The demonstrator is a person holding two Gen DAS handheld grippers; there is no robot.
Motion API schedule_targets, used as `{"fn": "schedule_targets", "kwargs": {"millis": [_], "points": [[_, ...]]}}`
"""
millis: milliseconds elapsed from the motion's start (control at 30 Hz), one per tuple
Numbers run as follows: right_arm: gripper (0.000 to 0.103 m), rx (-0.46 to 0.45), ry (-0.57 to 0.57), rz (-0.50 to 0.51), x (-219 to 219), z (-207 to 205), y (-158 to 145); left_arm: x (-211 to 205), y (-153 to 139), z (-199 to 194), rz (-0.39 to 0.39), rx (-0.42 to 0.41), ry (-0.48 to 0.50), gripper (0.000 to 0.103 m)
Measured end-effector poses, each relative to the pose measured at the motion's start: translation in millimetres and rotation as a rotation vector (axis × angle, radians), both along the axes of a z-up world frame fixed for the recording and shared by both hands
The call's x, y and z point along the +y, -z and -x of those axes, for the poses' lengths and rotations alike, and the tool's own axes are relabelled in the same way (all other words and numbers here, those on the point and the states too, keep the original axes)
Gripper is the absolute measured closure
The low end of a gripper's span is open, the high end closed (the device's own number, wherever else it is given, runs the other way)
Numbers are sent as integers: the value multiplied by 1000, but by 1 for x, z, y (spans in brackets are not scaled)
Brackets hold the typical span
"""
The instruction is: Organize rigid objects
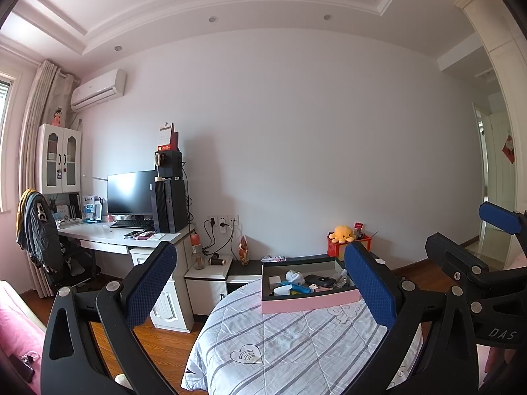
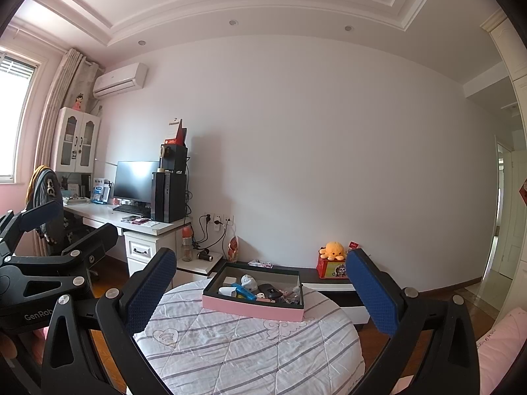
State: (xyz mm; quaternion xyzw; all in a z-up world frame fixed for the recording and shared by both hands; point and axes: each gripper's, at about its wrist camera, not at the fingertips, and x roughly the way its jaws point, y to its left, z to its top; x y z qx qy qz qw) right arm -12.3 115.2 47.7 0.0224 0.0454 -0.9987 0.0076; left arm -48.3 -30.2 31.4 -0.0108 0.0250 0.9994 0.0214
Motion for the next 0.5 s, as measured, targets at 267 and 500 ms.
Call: {"fn": "schedule_targets", "kwargs": {"millis": [267, 500], "points": [[0, 0, 2, 0, 2, -1, 0, -1, 0, 0, 1, 1, 1, 0], [0, -2, 3, -1, 2, 0, -1, -1, -1, 0, 2, 0, 0, 0]]}}
